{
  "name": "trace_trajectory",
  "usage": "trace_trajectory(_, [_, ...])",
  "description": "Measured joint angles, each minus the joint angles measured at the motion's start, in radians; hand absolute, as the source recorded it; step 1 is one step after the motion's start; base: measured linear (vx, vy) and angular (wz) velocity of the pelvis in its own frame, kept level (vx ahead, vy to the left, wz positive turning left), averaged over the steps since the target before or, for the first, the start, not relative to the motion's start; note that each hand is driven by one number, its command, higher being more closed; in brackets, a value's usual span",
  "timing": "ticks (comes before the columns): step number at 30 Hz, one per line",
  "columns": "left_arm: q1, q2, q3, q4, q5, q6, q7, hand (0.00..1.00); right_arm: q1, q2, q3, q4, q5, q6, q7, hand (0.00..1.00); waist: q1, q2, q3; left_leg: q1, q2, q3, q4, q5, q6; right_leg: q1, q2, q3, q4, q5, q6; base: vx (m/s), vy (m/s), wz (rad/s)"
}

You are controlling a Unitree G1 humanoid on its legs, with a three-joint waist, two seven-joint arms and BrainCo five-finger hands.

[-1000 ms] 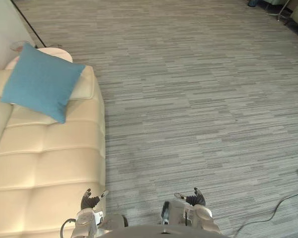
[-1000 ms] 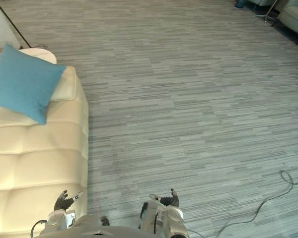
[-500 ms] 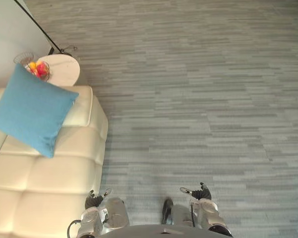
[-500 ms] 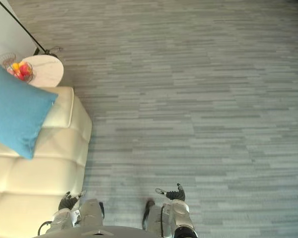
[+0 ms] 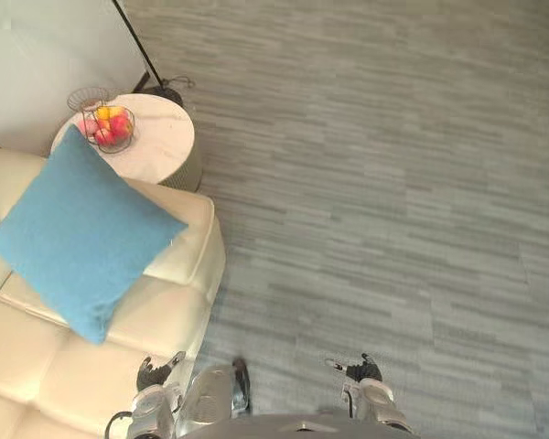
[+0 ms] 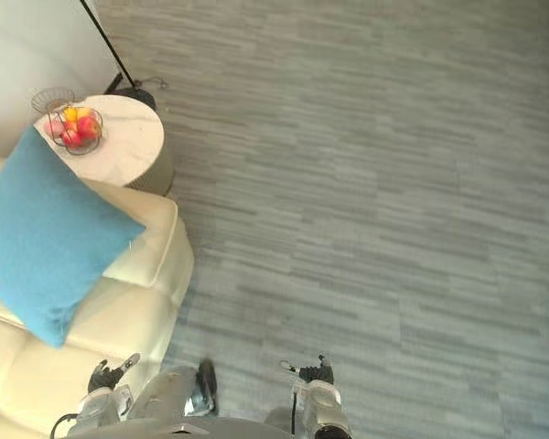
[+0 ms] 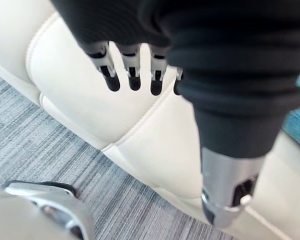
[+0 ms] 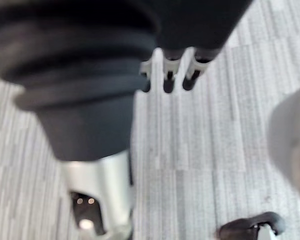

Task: Pick up cushions and gather them together orderly.

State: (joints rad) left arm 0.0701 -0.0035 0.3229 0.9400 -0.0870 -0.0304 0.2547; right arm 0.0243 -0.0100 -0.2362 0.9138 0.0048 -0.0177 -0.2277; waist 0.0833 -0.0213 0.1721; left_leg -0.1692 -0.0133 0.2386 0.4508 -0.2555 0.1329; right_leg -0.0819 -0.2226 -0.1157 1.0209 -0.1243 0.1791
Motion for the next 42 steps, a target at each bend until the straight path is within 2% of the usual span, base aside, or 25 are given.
trace_trajectory(1, [0.001, -0.001, 0.006, 0.013, 0.001, 0.007, 0.002, 0.0, 0.016, 0.0, 0.001, -0.008, -0.001, -0.001, 0.0, 0.0, -0.005, 0.004, 0.001, 0.064, -0.013, -0.03, -0.029, -0.004, 0.005, -0.066, 0.005, -0.006, 0.078, -0.042, -0.047, 0.35, -0.014, 0.76])
trace_trajectory(2, [0.005, -0.003, 0.011, 0.016, 0.001, 0.011, 0.002, 0.0, 0.028, -0.003, 0.002, -0.042, -0.002, -0.004, 0.001, 0.0, -0.004, 0.009, 0.0, 0.112, -0.015, -0.058, -0.058, -0.012, -0.002, -0.127, 0.019, -0.007, 0.078, -0.07, -0.063, 0.34, -0.025, 0.73])
trace_trajectory(6, [0.001, -0.023, 0.021, 0.013, 0.002, 0.011, 0.002, 0.0, 0.05, 0.003, -0.003, -0.088, -0.001, -0.008, 0.002, 0.0, -0.023, 0.018, -0.001, 0.181, -0.008, -0.192, -0.085, -0.061, -0.039, -0.252, 0.078, 0.012, -0.183, -0.131, -0.075, 0.3, -0.135, 0.96])
trace_trajectory(8, [-0.005, -0.03, 0.021, 0.013, 0.002, 0.011, 0.001, 0.0, 0.075, 0.011, -0.012, -0.115, 0.007, -0.008, 0.003, 0.0, -0.032, 0.012, -0.005, 0.205, 0.004, -0.315, -0.08, -0.106, -0.077, -0.269, 0.162, 0.154, -0.46, -0.1, -0.054, 0.34, -0.336, 1.36])
trace_trajectory(9, [-0.005, -0.033, 0.027, 0.013, 0.002, 0.011, 0.002, 0.0, 0.076, 0.011, -0.013, -0.113, 0.007, -0.008, 0.003, 0.0, -0.033, 0.011, -0.006, 0.212, 0.005, -0.34, -0.079, -0.116, -0.087, -0.266, 0.168, 0.18, -0.516, -0.084, -0.055, 0.38, -0.403, 1.72])
trace_trajectory(10, [-0.004, -0.037, 0.032, 0.012, 0.002, 0.011, 0.002, 0.0, 0.084, 0.009, -0.022, -0.11, 0.009, -0.005, 0.002, 0.0, -0.032, 0.008, -0.01, 0.224, 0.001, -0.414, -0.055, -0.153, -0.116, -0.245, 0.169, 0.209, -0.582, 0.012, -0.054, 0.38, -0.384, 1.54])
trace_trajectory(13, [0.01, -0.072, 0.036, 0.013, 0.003, 0.01, 0.002, 0.0, 0.082, -0.018, -0.022, -0.105, 0.008, -0.001, 0.001, 0.0, -0.023, 0.054, -0.046, 0.212, 0.037, -0.508, -0.034, -0.146, -0.148, -0.236, 0.162, 0.09, -0.501, -0.044, -0.108, 0.34, -0.319, 1.35])
trace_trajectory(14, [0.01, -0.081, 0.048, 0.018, 0.003, 0.013, 0.001, 0.0, 0.066, -0.015, -0.02, -0.093, 0.008, 0.0, 0.003, 0.0, -0.035, 0.073, -0.053, 0.161, 0.06, -0.486, 0.05, -0.116, -0.181, -0.211, 0.142, 0.013, -0.496, -0.071, -0.135, 0.35, -0.296, 1.45])
trace_trajectory(16, [0.004, -0.082, 0.064, 0.012, 0.004, 0.013, 0.002, 0.0, 0.054, -0.017, -0.02, -0.087, 0.008, -0.002, 0.006, 0.0, -0.025, 0.087, -0.052, 0.082, 0.112, -0.368, 0.195, -0.088, -0.239, -0.159, 0.14, -0.045, -0.509, -0.088, -0.161, 0.34, -0.271, 1.08])
trace_trajectory(18, [0.011, -0.08, 0.051, 0.001, 0.012, 0.012, 0.0, 0.0, 0.049, -0.003, -0.011, -0.072, 0.008, -0.002, 0.006, 0.0, -0.021, 0.076, -0.048, 0.007, 0.224, -0.111, 0.332, -0.081, -0.211, -0.047, 0.123, -0.174, -0.569, -0.097, -0.177, 0.26, -0.213, 1.23])
trace_trajectory(19, [0.011, -0.077, 0.045, -0.012, 0.014, 0.012, 0.001, 0.0, 0.051, 0.0, -0.011, -0.072, 0.008, -0.002, 0.006, 0.0, -0.022, 0.069, -0.05, 0.002, 0.238, -0.066, 0.331, -0.078, -0.201, -0.03, 0.117, -0.195, -0.583, -0.097, -0.177, 0.2, -0.158, 1.48])
trace_trajectory(20, [0.011, -0.069, 0.015, -0.036, 0.024, 0.01, 0.001, 0.0, 0.052, 0.003, -0.012, -0.072, 0.008, -0.002, 0.006, 0.0, -0.021, 0.058, -0.051, -0.018, 0.257, 0.041, 0.284, -0.077, -0.187, 0.008, 0.094, -0.254, -0.617, -0.097, -0.176, 0.1, -0.059, 1.0])
trace_trajectory(22, [0.008, -0.065, -0.013, -0.036, 0.042, 0.008, 0.0, 0.0, 0.049, -0.002, -0.013, -0.071, 0.008, -0.004, 0.006, 0.0, -0.021, 0.059, -0.053, -0.025, 0.268, 0.126, 0.174, -0.059, -0.161, 0.028, 0.074, -0.314, -0.643, -0.094, -0.171, 0.09, 0.006, 1.09])
trace_trajectory(23, [-0.004, -0.059, -0.033, -0.023, 0.052, 0.008, 0.0, 0.0, 0.048, -0.003, -0.021, -0.065, 0.008, -0.004, 0.006, 0.0, -0.025, 0.064, -0.056, -0.03, 0.274, 0.178, 0.023, 0.014, -0.146, 0.039, 0.065, -0.357, -0.666, -0.083, -0.152, 0.11, 0.098, 1.01])
trace_trajectory(24, [-0.008, -0.057, -0.041, -0.019, 0.053, 0.009, 0.0, 0.0, 0.048, -0.005, -0.023, -0.062, 0.008, -0.004, 0.006, 0.0, -0.027, 0.068, -0.059, -0.028, 0.274, 0.185, -0.019, 0.075, -0.154, 0.042, 0.066, -0.368, -0.673, -0.08, -0.144, 0.14, 0.17, 0.96])
trace_trajectory(25, [-0.009, -0.021, -0.069, 0.016, 0.063, 0.009, -0.001, 0.0, 0.032, 0.003, -0.022, -0.019, 0.007, 0.001, 0.007, 0.0, -0.022, 0.028, -0.065, 0.001, 0.199, 0.18, -0.129, 0.137, -0.157, 0.05, 0.053, -0.339, -0.724, -0.045, -0.119, 0.12, 0.164, 0.54])
trace_trajectory(29, [-0.008, 0.025, -0.119, 0.035, 0.072, 0.008, -0.009, 0.0, 0.018, 0.014, -0.025, 0.01, 0.005, 0.001, 0.007, 0.0, -0.028, -0.011, -0.074, 0.048, 0.118, 0.172, -0.236, 0.183, -0.134, 0.072, 0.018, -0.304, -0.773, -0.008, -0.107, 0.07, 0.119, 0.3])
trace_trajectory(31, [-0.007, 0.034, -0.129, 0.054, 0.072, 0.008, -0.011, 0.0, 0.017, 0.007, -0.021, 0.011, -0.005, 0.0, 0.008, 0.0, -0.03, -0.006, -0.068, 0.11, 0.084, 0.172, -0.286, 0.187, -0.126, 0.074, -0.019, -0.275, -0.686, -0.007, -0.105, 0.02, 0.15, 0.04])
trace_trajectory(32, [-0.006, 0.035, -0.13, 0.061, 0.073, 0.008, -0.019, 0.0, 0.01, 0.006, -0.013, 0.01, -0.011, 0.0, 0.008, 0.0, -0.039, -0.003, -0.064, 0.147, 0.063, 0.163, -0.323, 0.189, -0.119, 0.025, -0.057, -0.243, -0.537, -0.002, -0.109, -0.04, 0.116, 0.12])
trace_trajectory(34, [-0.001, 0.036, -0.136, 0.062, 0.077, 0.008, -0.02, 0.0, 0.012, 0.005, 0.0, 0.006, -0.012, -0.001, 0.01, 0.0, -0.057, 0.0, -0.061, 0.162, 0.049, 0.137, -0.341, 0.186, -0.119, -0.038, -0.081, -0.194, -0.401, 0.022, -0.131, -0.05, 0.074, 0.45])
trace_trajectory(38, [-0.002, 0.038, -0.139, 0.055, 0.086, 0.008, -0.018, 0.0, 0.021, 0.005, 0.026, 0.007, -0.012, -0.001, 0.01, 0.0, -0.072, -0.004, -0.055, 0.162, 0.046, 0.045, -0.352, 0.185, -0.11, -0.067, 0.019, -0.021, -0.397, -0.088, -0.121, 0.01, -0.038, 0.6])
trace_trajectory(39, [-0.004, 0.031, -0.125, 0.054, 0.089, 0.008, -0.018, 0.0, 0.025, 0.005, 0.028, 0.01, -0.011, -0.002, 0.01, 0.0, -0.076, -0.001, -0.055, 0.158, 0.056, 0.01, -0.349, 0.189, -0.117, -0.059, 0.089, 0.031, -0.505, -0.114, -0.121, 0.03, -0.112, 0.57])
trace_trajectory(40, [-0.003, 0.031, -0.125, 0.055, 0.089, 0.008, -0.018, 0.0, 0.024, 0.006, 0.028, 0.011, -0.011, -0.002, 0.01, 0.0, -0.078, -0.005, -0.057, 0.152, 0.056, -0.002, -0.348, 0.191, -0.123, -0.056, 0.111, 0.054, -0.567, -0.11, -0.12, 0.04, -0.146, 0.69])
trace_trajectory(41, [-0.001, 0.033, -0.121, 0.055, 0.09, 0.008, -0.019, 0.0, 0.03, 0.011, 0.027, 0.015, -0.011, -0.003, 0.009, 0.0, -0.077, -0.024, -0.057, 0.138, 0.038, -0.024, -0.346, 0.196, -0.133, -0.043, 0.116, 0.071, -0.664, -0.077, -0.154, 0.05, -0.151, 0.88])
trace_trajectory(42, [-0.01, 0.022, -0.098, 0.057, 0.091, 0.009, -0.018, 0.0, 0.039, 0.016, 0.008, 0.033, 0.0, -0.003, 0.016, 0.0, -0.082, -0.035, -0.059, 0.149, 0.026, -0.059, -0.345, 0.201, -0.146, -0.029, 0.103, 0.044, -0.677, -0.055, -0.126, 0.09, -0.145, 0.79])
